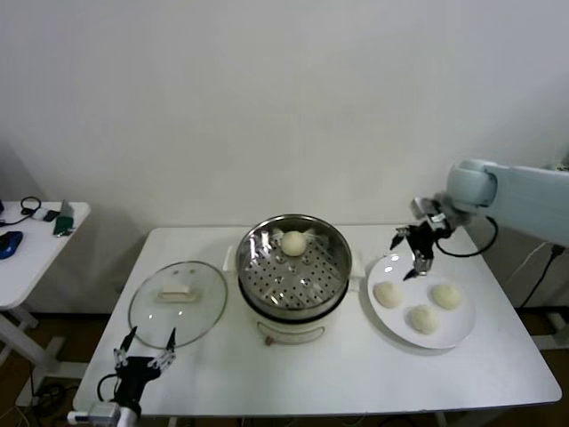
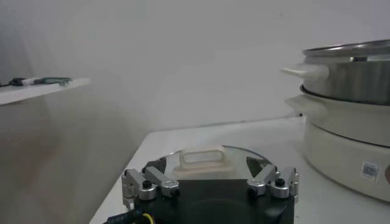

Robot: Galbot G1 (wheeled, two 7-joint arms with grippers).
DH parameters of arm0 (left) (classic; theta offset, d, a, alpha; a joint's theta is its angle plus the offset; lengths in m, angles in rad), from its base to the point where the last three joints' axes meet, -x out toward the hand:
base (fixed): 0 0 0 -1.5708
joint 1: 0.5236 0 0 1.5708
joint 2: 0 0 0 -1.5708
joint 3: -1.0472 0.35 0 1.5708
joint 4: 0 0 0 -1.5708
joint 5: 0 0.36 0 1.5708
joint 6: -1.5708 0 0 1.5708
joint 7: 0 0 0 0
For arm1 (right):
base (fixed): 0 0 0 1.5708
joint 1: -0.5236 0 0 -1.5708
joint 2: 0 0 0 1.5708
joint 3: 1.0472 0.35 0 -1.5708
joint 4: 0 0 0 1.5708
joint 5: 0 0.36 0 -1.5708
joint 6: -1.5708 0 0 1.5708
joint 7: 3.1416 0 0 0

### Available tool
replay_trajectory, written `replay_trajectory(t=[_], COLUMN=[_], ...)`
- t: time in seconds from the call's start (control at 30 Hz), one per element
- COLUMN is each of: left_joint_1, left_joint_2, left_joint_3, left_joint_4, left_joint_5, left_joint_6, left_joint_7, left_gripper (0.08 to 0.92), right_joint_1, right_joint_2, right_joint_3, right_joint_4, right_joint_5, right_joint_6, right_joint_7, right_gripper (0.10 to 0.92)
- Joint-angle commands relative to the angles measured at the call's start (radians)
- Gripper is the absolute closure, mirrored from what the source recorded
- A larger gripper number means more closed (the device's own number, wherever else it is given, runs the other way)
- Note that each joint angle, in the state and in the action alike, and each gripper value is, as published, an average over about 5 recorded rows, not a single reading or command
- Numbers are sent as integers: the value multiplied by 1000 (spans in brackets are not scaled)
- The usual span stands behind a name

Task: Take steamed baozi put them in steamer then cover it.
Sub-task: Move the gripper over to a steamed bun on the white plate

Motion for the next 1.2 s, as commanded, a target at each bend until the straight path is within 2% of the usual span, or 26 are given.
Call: replay_trajectory(t=[0.03, 0.3, 0.87, 1.0, 1.2], left_joint_1=[5, 19, 36, 38, 37], left_joint_2=[-10, -20, -19, -15, -17], left_joint_3=[-4, -11, -12, -13, -13], left_joint_4=[-1, 4, 7, 7, 3], left_joint_5=[2, 3, 3, 4, 4], left_joint_6=[-2, -10, -23, -24, -23], left_joint_7=[0, -3, -5, -6, -8], left_gripper=[177, 177, 177, 177, 177], right_joint_1=[-228, -315, -364, -361, -339], right_joint_2=[15, 93, 141, 145, 141], right_joint_3=[126, 209, 241, 242, 236], right_joint_4=[-80, -192, -265, -268, -256], right_joint_5=[-102, -146, -175, -172, -152], right_joint_6=[-114, -110, -112, -111, -109], right_joint_7=[63, 74, 69, 59, 40], right_gripper=[203, 203, 214, 260, 404])
